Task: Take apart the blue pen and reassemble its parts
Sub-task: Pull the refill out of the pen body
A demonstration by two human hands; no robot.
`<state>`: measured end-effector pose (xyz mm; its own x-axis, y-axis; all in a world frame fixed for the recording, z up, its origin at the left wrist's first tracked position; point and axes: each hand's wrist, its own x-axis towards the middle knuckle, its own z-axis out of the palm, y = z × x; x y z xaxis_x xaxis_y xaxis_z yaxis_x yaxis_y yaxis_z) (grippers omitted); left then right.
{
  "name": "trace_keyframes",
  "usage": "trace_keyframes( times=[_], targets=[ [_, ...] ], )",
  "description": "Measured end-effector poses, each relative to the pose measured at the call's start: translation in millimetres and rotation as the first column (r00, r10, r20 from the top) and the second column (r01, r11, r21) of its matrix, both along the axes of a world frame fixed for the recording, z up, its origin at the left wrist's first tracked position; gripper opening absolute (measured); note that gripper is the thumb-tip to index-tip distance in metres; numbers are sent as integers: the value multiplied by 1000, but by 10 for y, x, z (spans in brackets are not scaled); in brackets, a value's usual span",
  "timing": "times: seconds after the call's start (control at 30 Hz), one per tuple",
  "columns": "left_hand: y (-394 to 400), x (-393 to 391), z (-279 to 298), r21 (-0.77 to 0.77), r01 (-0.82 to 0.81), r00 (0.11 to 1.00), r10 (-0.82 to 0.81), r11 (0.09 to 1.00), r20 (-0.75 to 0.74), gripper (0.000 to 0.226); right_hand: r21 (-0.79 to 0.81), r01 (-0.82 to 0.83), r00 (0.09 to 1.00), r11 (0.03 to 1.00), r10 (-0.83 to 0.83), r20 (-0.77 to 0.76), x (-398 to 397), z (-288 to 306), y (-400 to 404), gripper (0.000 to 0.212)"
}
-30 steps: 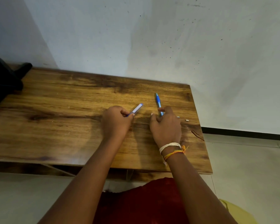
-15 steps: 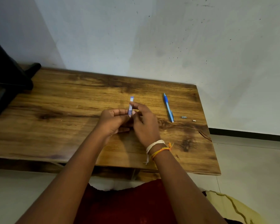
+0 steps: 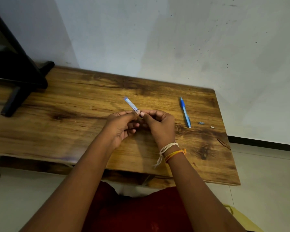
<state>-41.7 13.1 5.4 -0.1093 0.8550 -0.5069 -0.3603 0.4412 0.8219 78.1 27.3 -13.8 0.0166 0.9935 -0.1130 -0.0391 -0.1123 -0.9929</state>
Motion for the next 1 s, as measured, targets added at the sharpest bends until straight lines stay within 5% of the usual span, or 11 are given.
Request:
trace_keyframes(
  times=[0.37, 0.83, 0.93, 1.0],
  targets=[
    [28, 58, -36, 60, -155, 983, 149, 986, 103, 11, -86, -16, 989, 996, 3, -145, 11, 84, -31, 17],
    [83, -9, -43, -48, -239, 939, 243, 970, 241, 21, -146, -38, 987, 989, 14, -163, 64, 132, 9, 16],
    [95, -65, -32, -30, -221, 951, 222, 975, 215, 19, -122, -28, 981, 992, 50, 186, 203, 87, 51, 15],
    [93, -37, -42, -19, -196, 958, 196, 980, 207, 18, -71, -31, 871, 997, 61, 487, 270, 54, 70, 8]
  ],
)
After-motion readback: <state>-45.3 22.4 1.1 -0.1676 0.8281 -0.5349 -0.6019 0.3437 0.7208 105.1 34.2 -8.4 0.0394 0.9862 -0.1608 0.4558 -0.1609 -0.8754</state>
